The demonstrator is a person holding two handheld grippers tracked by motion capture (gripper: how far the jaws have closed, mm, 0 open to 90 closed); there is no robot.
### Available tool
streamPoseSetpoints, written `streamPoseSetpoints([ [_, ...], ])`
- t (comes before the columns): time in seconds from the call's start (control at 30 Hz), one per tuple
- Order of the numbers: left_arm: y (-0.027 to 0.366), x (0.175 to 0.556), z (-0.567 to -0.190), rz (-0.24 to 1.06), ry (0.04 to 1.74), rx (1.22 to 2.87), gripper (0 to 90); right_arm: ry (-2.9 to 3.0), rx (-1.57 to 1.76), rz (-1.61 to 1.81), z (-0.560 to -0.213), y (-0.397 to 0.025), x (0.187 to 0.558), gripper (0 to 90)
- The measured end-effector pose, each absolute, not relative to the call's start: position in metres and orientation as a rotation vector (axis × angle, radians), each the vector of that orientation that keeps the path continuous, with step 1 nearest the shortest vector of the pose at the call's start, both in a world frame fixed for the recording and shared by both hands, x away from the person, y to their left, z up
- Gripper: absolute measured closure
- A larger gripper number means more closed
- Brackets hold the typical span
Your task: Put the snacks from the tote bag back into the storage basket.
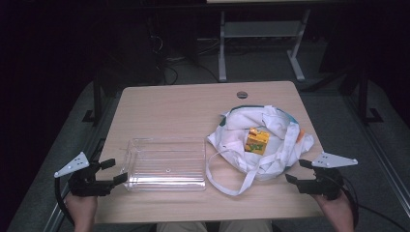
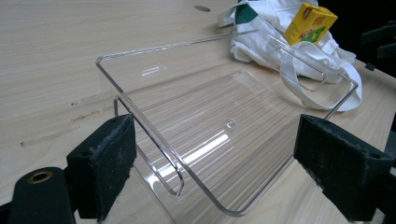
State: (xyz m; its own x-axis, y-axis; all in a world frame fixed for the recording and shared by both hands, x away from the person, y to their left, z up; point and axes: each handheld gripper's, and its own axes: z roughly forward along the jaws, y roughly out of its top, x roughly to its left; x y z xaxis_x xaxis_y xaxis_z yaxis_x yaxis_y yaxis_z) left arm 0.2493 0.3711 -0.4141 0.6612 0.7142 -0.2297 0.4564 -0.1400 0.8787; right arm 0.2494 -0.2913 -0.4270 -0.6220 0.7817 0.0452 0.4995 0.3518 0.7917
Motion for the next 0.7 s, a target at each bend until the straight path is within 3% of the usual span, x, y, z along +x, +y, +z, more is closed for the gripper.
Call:
streamPoseSetpoints([
  [0.7, 0.3717, 0.2471, -0.4138, 0.299, 0.945, 1.771, 12.8, 2.275, 1.099, 1.147, -0.4214, -0.2878, 0.2487, 23.2],
])
